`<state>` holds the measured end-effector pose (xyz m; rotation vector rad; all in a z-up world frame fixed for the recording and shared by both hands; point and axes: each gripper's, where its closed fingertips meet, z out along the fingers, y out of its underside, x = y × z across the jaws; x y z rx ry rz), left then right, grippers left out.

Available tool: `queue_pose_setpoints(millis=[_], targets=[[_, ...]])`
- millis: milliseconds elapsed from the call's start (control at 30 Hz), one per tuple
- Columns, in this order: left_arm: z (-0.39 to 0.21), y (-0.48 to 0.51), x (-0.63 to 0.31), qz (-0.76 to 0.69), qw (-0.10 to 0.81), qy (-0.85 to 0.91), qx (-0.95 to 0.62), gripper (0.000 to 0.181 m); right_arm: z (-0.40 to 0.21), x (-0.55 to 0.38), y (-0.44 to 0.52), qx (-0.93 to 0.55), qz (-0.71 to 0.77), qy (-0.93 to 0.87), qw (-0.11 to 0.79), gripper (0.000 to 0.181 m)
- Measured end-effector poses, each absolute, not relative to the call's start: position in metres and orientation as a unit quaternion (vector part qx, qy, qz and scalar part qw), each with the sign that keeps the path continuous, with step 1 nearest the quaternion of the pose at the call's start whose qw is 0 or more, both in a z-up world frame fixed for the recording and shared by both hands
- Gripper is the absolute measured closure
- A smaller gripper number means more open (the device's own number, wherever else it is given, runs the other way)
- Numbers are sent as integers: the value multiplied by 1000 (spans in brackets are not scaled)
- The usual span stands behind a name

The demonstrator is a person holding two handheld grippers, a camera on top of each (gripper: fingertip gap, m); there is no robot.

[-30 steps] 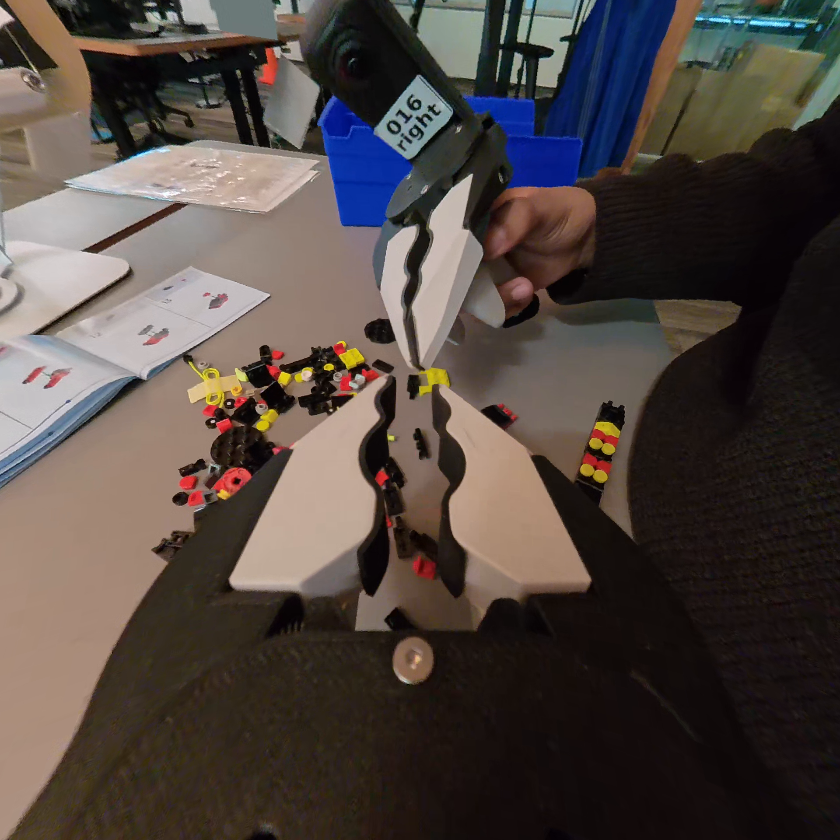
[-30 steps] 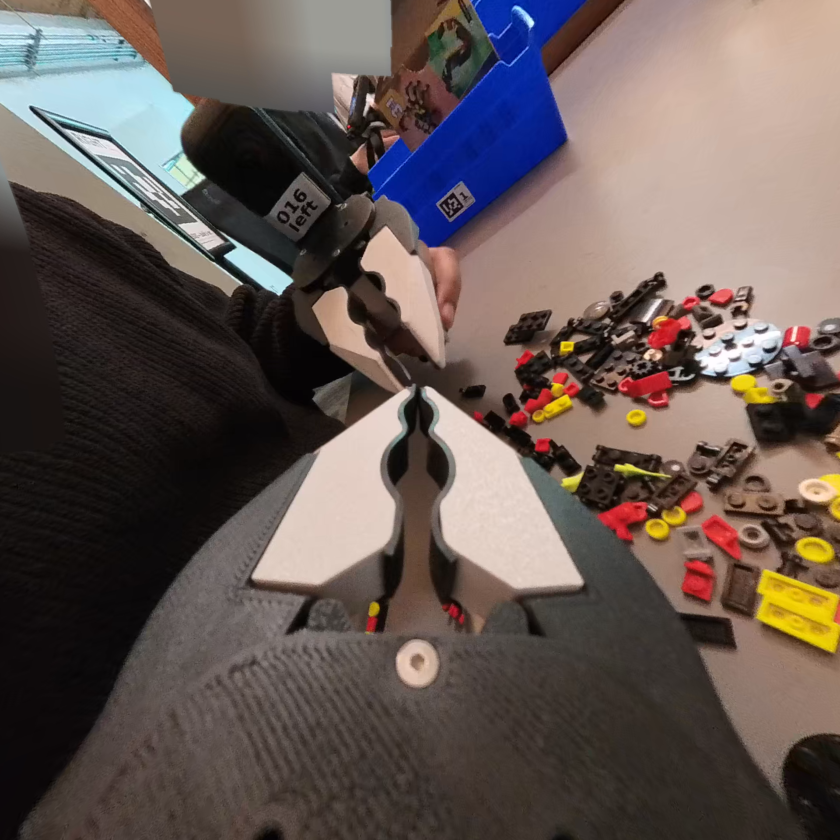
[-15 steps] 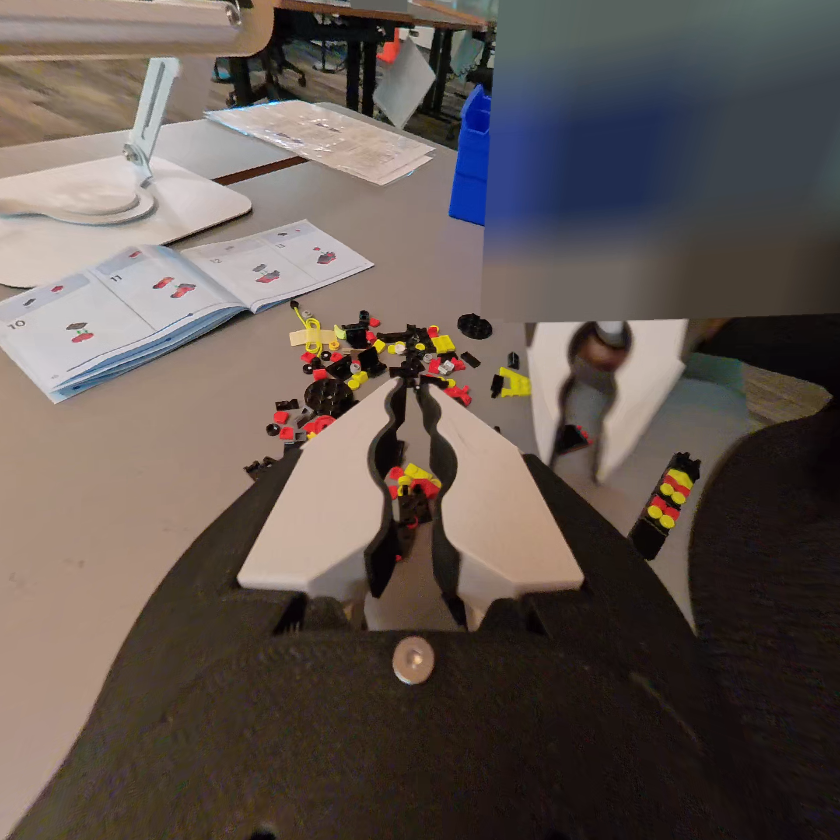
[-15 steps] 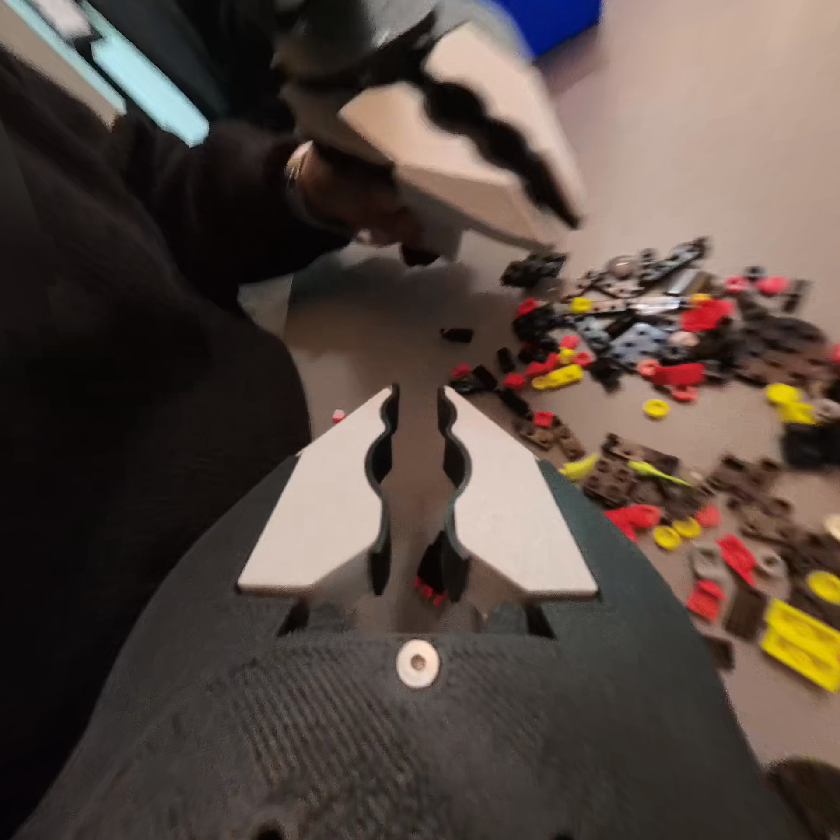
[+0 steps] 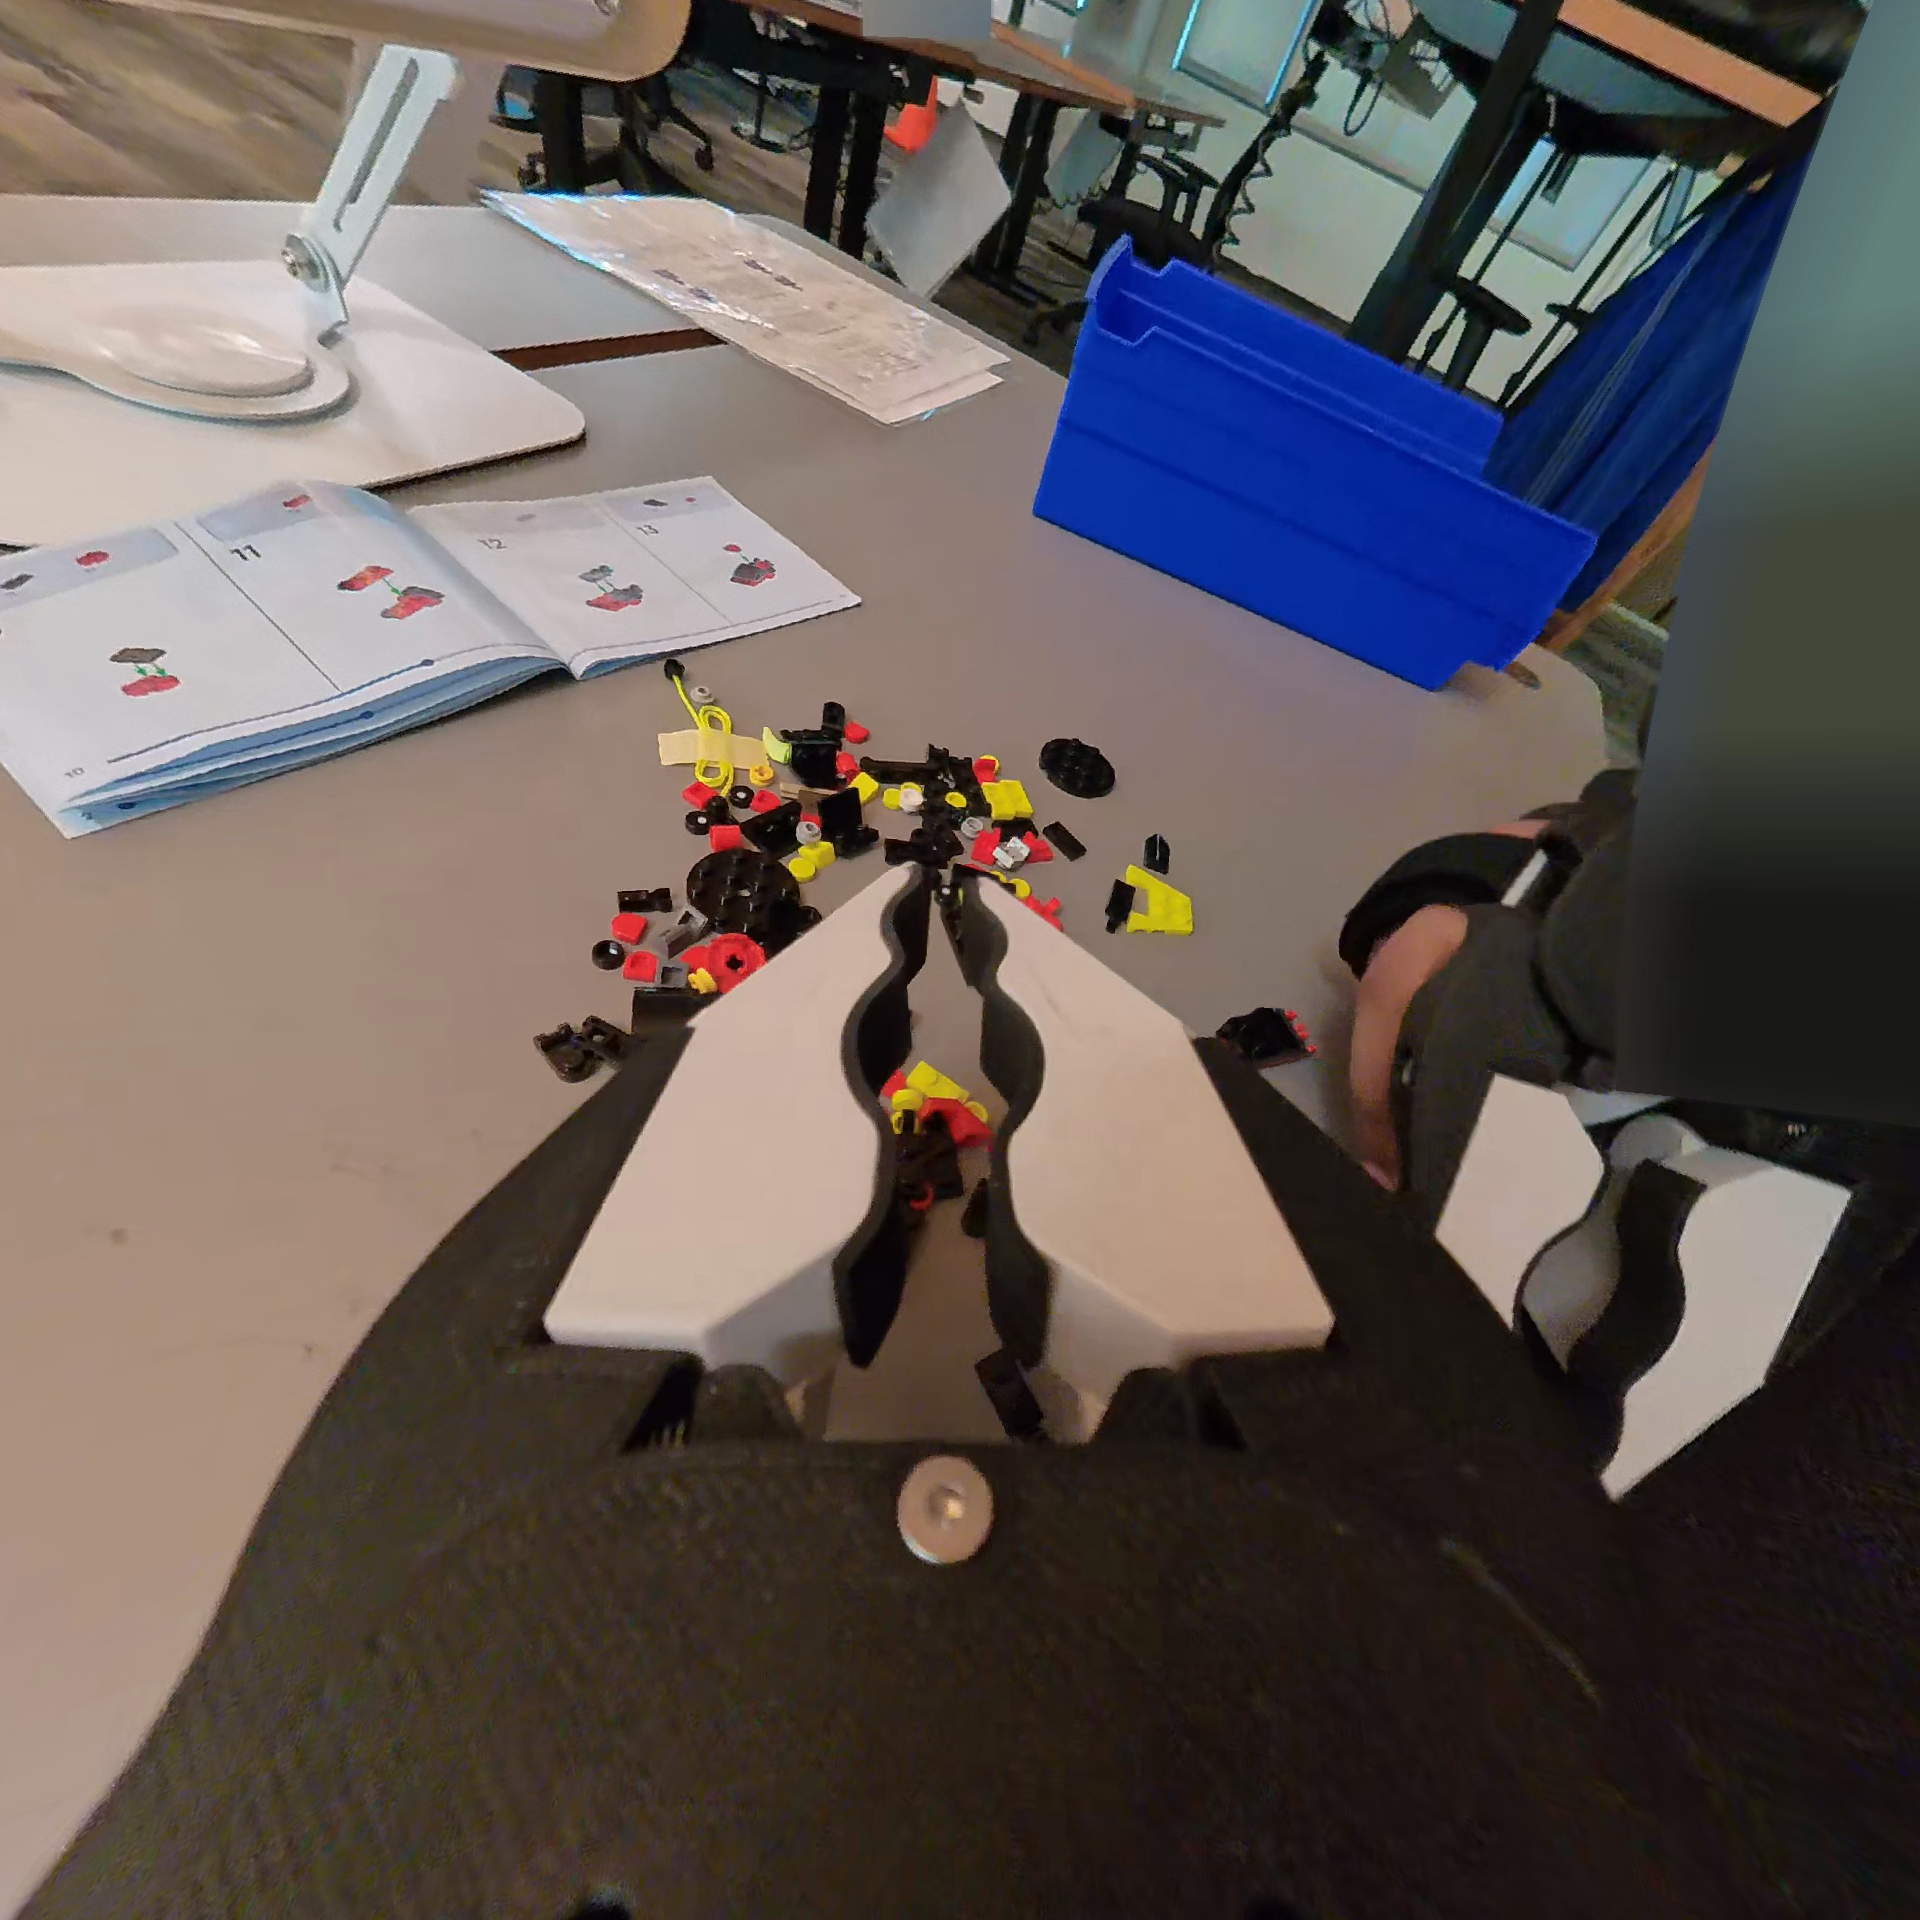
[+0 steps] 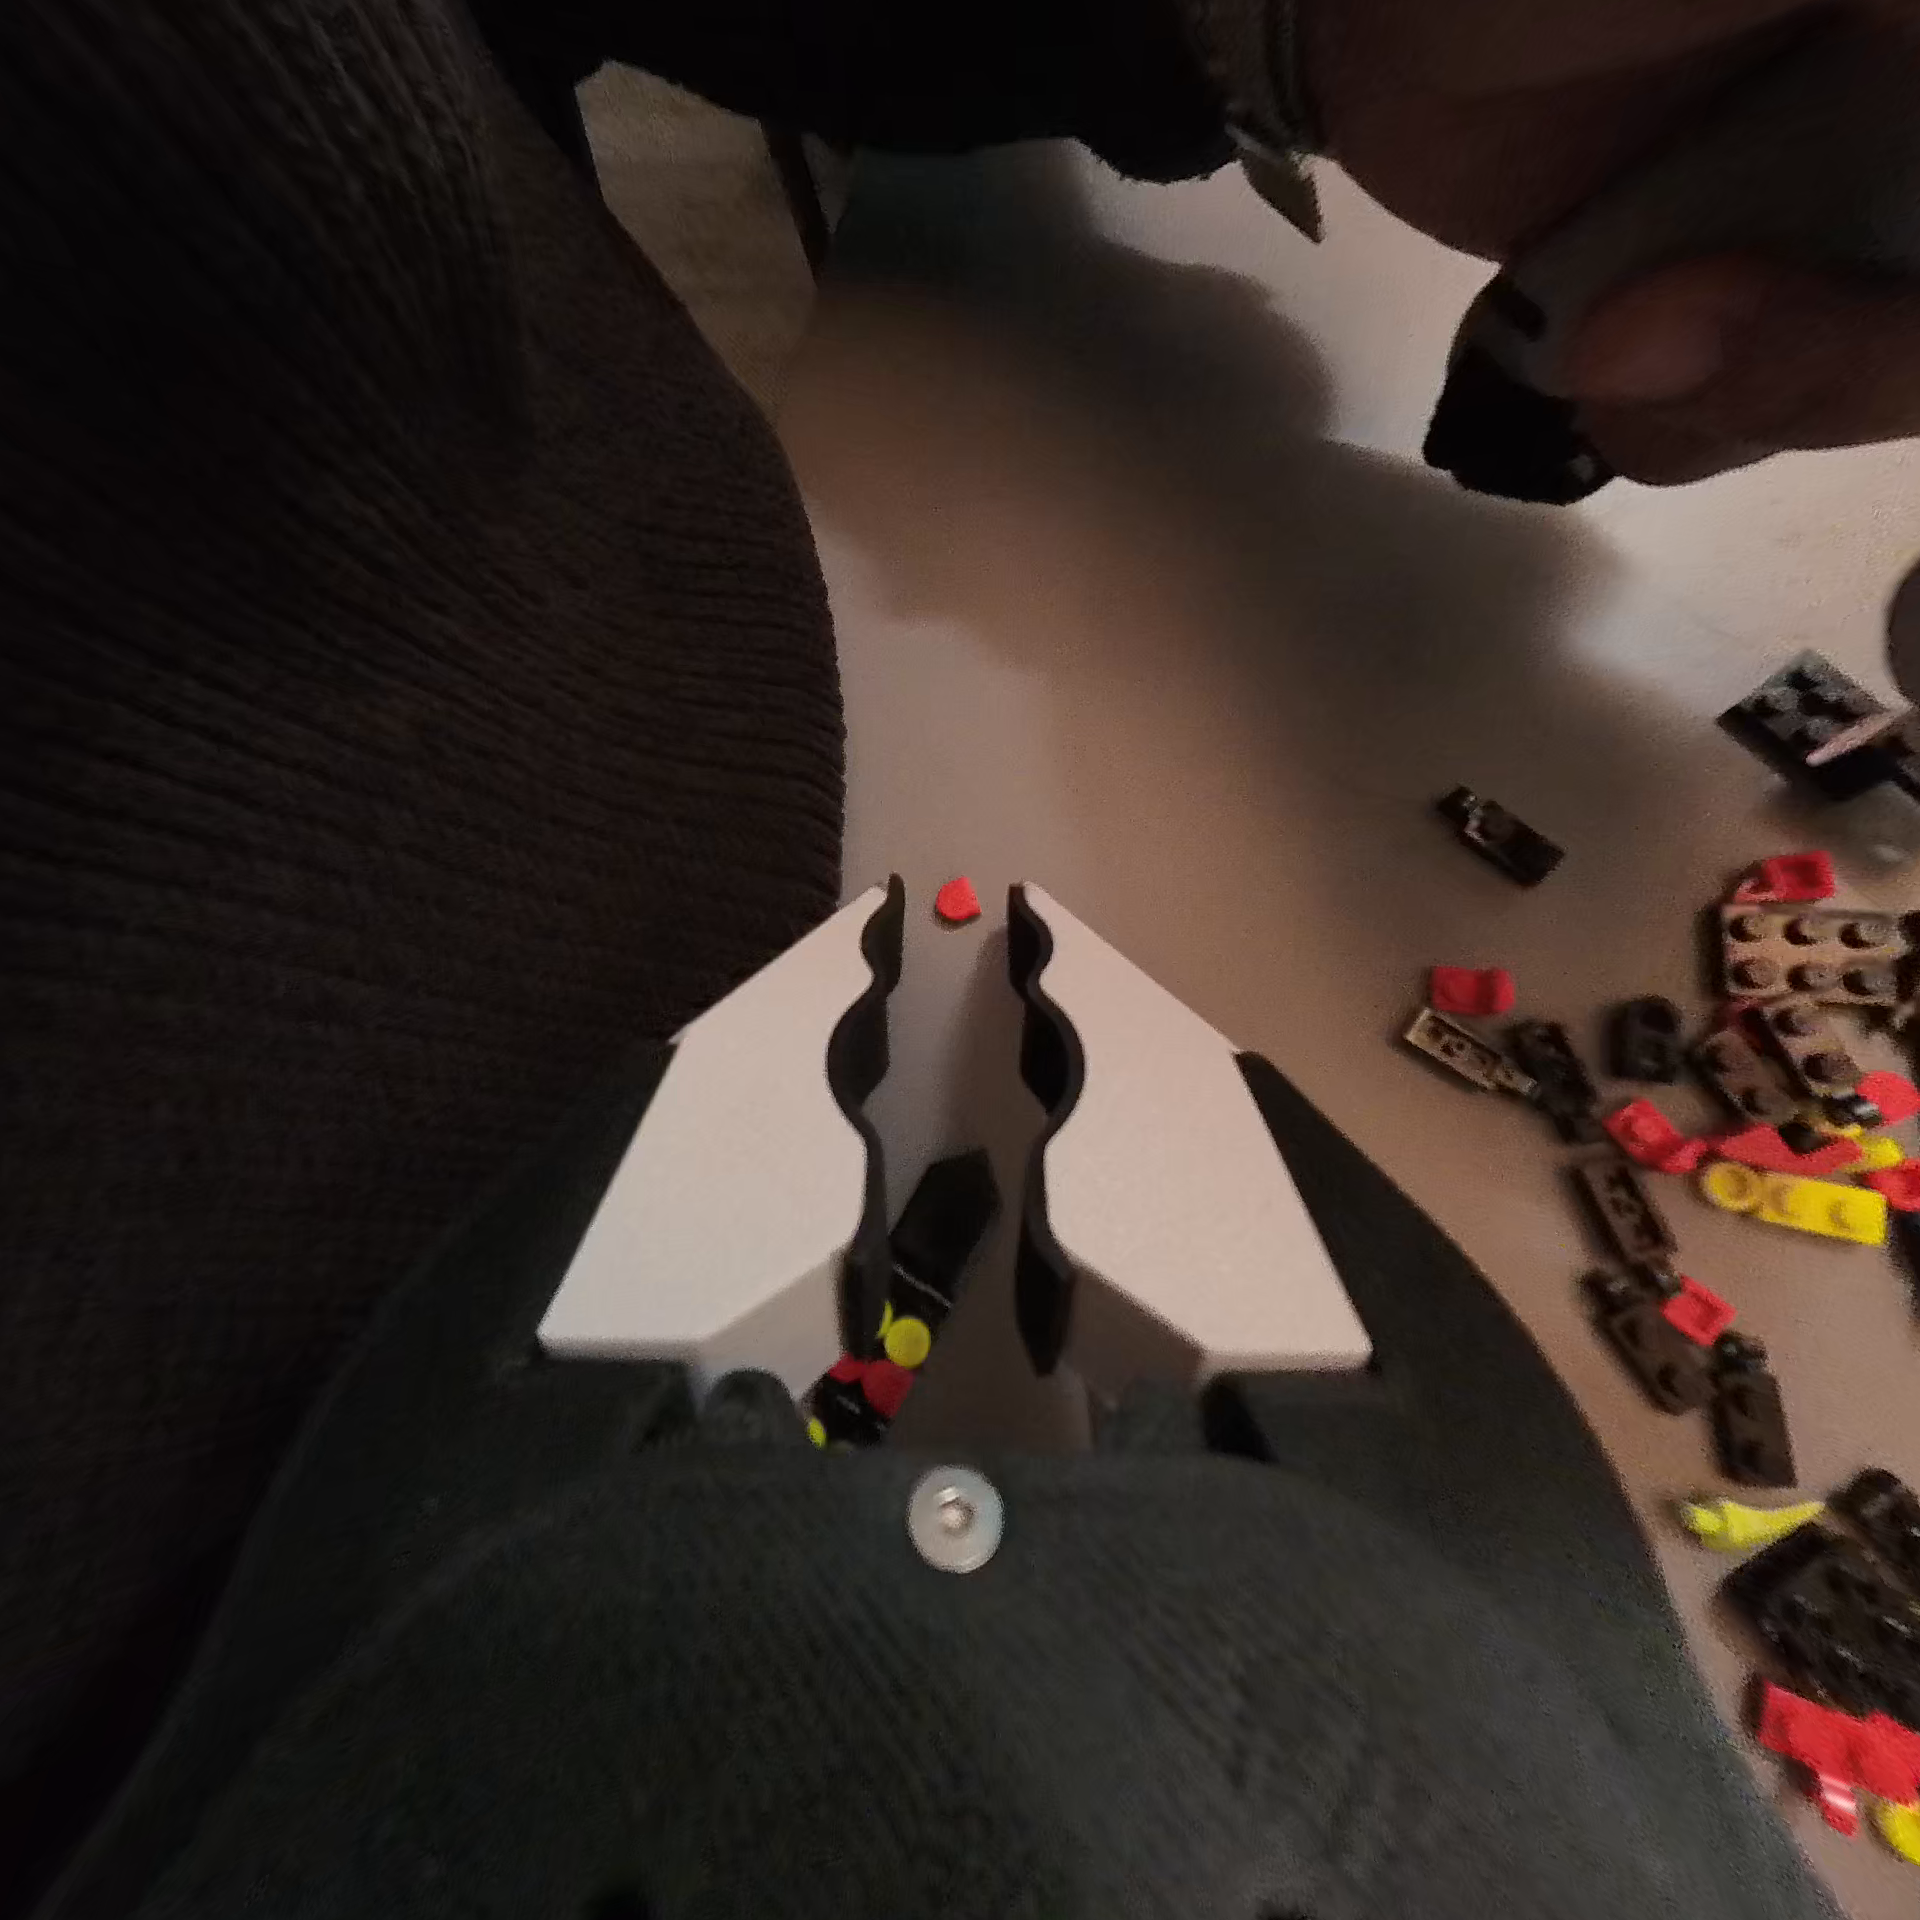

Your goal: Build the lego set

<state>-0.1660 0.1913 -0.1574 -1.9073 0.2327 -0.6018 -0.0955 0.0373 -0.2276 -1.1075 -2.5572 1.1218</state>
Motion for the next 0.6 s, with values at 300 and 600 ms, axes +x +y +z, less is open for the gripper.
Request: queue_pose_setpoints(millis=[300, 600], targets=[[-157, 189, -160, -242, 535, 114, -801, 178, -233, -98, 39, -366, 334, -863, 98, 175], [-168, 184, -137, -283, 492, 116, -815, 174, -183, -70, 170, -572, 337, -708, 242, 175]])
